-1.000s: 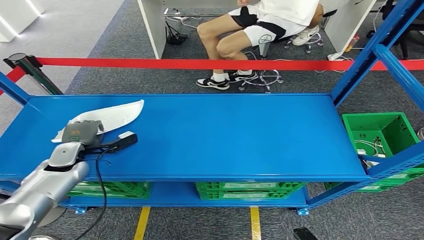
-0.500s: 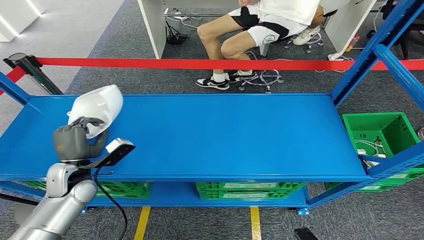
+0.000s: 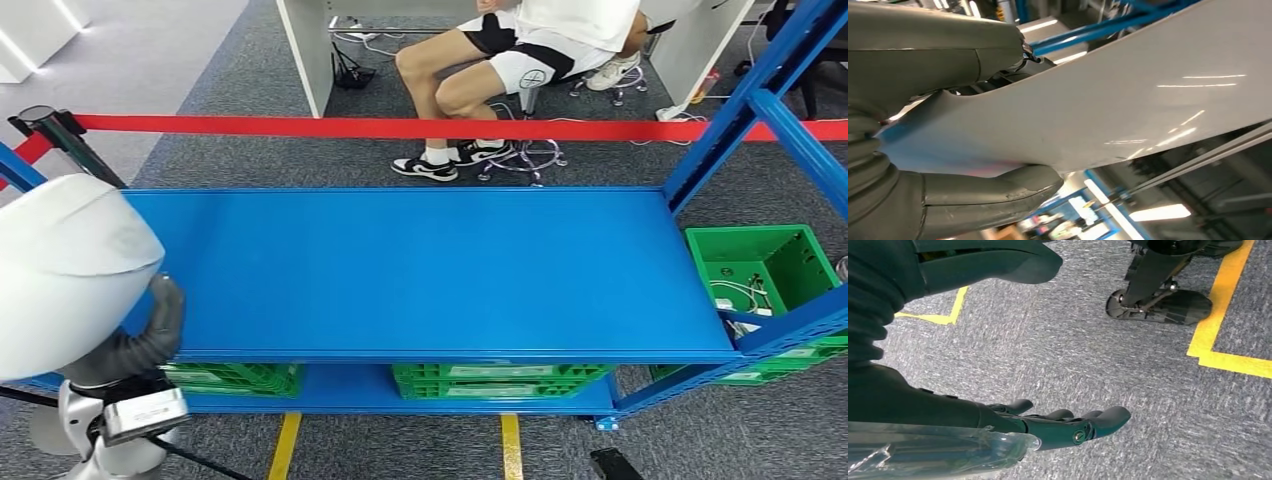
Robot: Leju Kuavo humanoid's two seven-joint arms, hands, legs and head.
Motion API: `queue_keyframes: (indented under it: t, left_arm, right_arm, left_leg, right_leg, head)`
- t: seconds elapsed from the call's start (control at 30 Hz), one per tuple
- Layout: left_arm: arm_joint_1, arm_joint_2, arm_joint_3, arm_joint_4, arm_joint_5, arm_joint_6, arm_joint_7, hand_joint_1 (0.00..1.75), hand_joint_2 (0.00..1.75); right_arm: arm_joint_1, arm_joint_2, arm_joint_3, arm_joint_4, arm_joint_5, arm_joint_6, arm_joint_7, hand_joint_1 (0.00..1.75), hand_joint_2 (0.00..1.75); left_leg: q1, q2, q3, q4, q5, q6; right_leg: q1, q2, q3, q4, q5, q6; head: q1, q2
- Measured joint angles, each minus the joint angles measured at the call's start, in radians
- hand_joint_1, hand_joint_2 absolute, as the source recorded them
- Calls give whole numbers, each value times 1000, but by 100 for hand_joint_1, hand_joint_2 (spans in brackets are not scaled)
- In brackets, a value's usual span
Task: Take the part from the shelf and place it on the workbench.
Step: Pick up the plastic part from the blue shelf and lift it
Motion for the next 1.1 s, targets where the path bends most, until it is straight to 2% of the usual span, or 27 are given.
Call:
queue_keyframes:
  t: [0.17,0.47,0.8,0.93,1.1]
  left_arm:
    - [-12,-15,6,-39,-21,0,-30,175,175]
    - [-31,-12,31,-60,-76,0,-1,175,175]
    - [-28,26,30,-66,-31,0,60,175,175]
    - [7,34,34,-66,2,-1,99,175,175]
    - [103,42,96,-66,85,-1,61,175,175]
  right_arm:
    - [-10,0,8,0,2,4,3,0,175]
    - [-19,-3,21,-1,0,9,2,0,175]
    - [-19,-10,21,-2,-16,17,-6,0,175]
    - [-11,-13,17,-2,-56,9,-28,0,175]
    - [7,-15,-29,-3,-138,1,-76,0,175]
  left_leg:
    - [0,0,0,0,2,-1]
    - [0,0,0,0,3,0]
    - [0,0,0,0,3,0]
    - [0,0,0,1,2,0]
    - [-5,0,-1,6,-7,13]
  right_leg:
    - [1,0,0,0,1,0]
    - [0,0,0,0,1,0]
    - [1,0,0,0,1,0]
    - [0,0,1,0,1,0]
    - [-6,0,3,-3,-1,7]
  head:
    - [0,0]
    - [0,0]
    - [0,0]
    - [0,0]
    - [0,0]
